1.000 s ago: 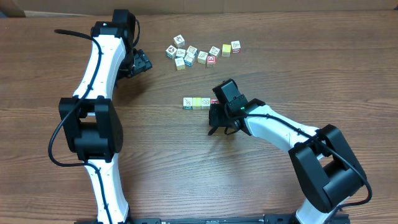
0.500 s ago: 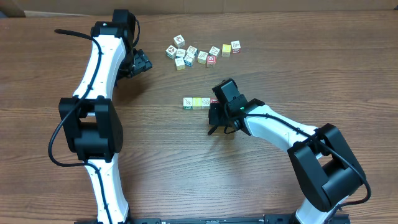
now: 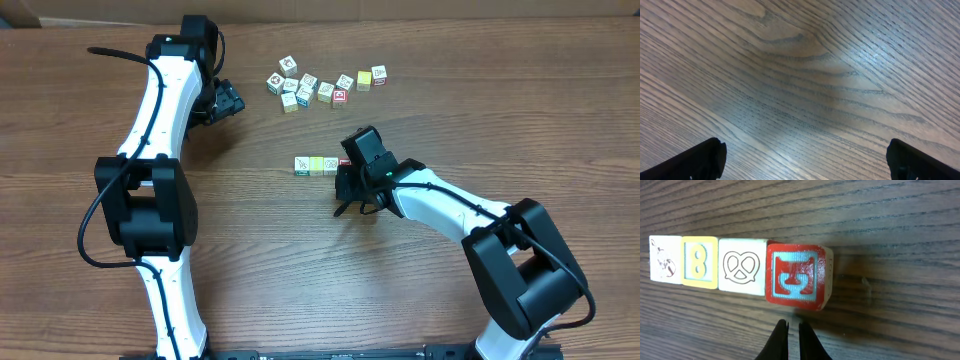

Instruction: Form a horizontal line

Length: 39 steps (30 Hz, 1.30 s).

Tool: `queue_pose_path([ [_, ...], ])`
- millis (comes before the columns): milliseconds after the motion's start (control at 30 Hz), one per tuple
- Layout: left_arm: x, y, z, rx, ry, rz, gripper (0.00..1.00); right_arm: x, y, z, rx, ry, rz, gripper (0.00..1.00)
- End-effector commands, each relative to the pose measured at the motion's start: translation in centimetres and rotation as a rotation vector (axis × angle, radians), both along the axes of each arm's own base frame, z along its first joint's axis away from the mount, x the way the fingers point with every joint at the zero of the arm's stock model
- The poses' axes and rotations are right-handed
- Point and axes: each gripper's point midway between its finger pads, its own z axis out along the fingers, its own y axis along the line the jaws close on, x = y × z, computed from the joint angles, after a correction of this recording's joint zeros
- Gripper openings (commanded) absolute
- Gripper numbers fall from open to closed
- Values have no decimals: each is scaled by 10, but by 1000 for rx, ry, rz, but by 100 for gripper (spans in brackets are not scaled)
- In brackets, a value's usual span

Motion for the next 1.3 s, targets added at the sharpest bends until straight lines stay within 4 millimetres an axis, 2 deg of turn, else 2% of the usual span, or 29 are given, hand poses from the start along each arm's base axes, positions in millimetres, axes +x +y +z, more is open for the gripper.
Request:
queue_pose_path([
  [0,4,-1,1,5,-8,-11,100,-1,-4,-13,-21,14,-14,6],
  [1267,4,-1,1,5,-8,-11,100,11,-1,-8,-9,-40,-20,12],
])
